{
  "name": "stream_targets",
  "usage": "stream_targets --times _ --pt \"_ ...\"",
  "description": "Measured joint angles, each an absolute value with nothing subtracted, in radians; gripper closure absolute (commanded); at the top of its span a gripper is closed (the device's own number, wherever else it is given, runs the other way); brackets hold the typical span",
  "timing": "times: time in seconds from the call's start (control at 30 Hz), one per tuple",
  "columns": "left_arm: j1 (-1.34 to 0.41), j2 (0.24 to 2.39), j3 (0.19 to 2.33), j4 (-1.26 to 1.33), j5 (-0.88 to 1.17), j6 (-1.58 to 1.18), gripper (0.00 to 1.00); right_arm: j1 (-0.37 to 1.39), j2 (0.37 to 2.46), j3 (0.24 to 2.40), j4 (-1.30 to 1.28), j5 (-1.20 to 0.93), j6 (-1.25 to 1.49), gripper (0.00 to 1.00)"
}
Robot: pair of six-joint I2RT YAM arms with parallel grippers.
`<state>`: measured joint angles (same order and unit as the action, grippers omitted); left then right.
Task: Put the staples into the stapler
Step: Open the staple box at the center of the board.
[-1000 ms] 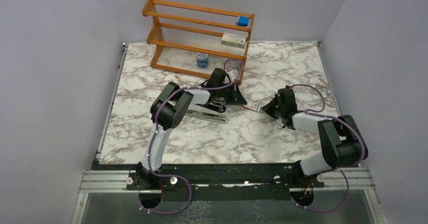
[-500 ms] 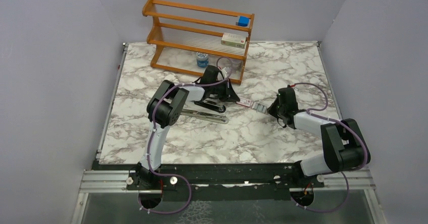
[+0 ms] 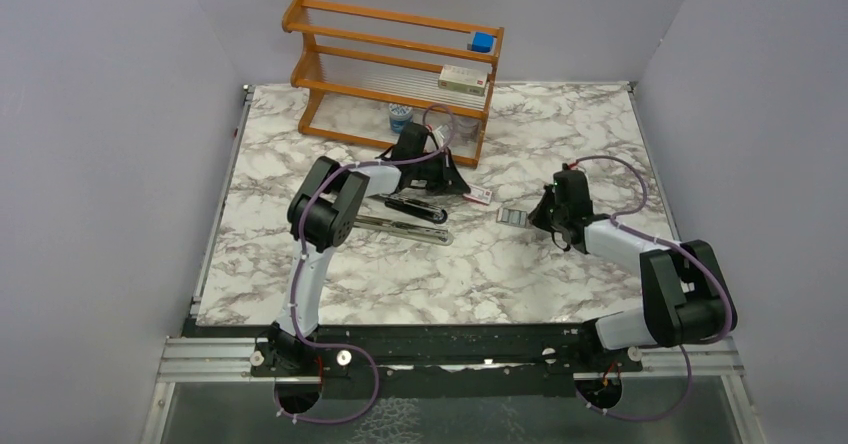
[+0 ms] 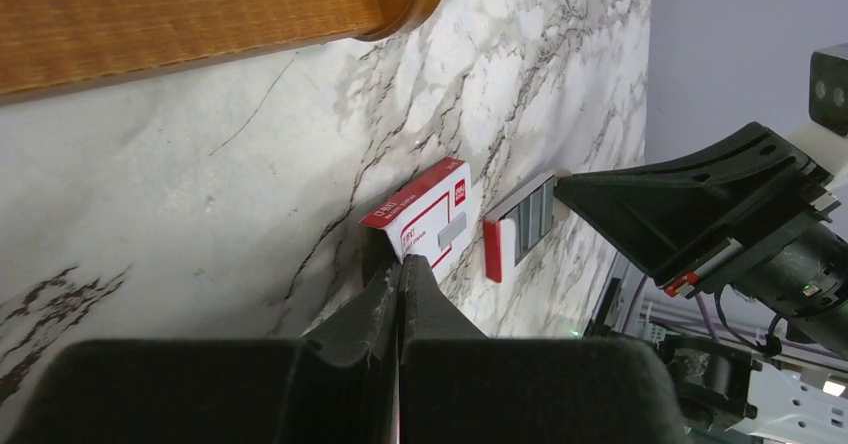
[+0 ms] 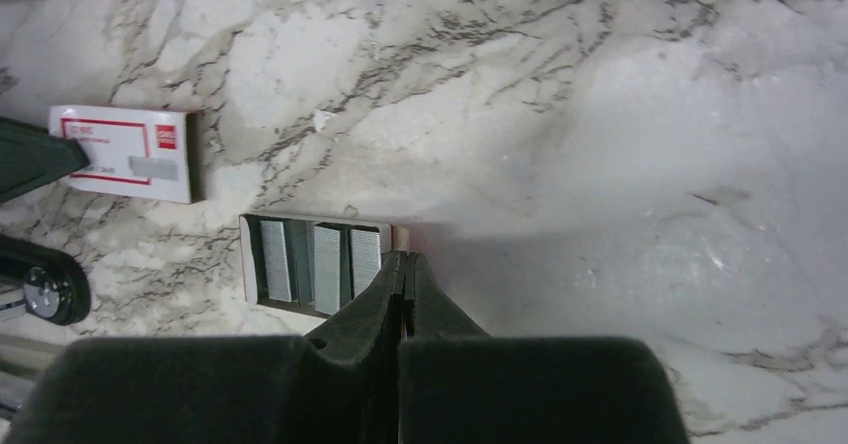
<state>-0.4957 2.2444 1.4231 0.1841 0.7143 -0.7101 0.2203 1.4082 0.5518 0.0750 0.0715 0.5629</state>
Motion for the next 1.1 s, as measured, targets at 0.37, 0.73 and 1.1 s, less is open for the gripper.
stream_targets --times 0.37,0.73,1.1 --pt "-0.553 2.263 1.419 0.324 0.706 -0.85 0.98 0.216 1.438 0.595 0.065 -0.038 0.522 0.99" --pt "-0.554 2.304 1.419 0.455 0.7 -0.974 0.76 0.215 1.45 0.585 0.089 -0.091 0.571 0.99" --pt "-0.54 2.308 1.419 0.471 0.696 -0.98 0.38 0.215 1.472 0.575 0.136 -0.129 0.647 0.99"
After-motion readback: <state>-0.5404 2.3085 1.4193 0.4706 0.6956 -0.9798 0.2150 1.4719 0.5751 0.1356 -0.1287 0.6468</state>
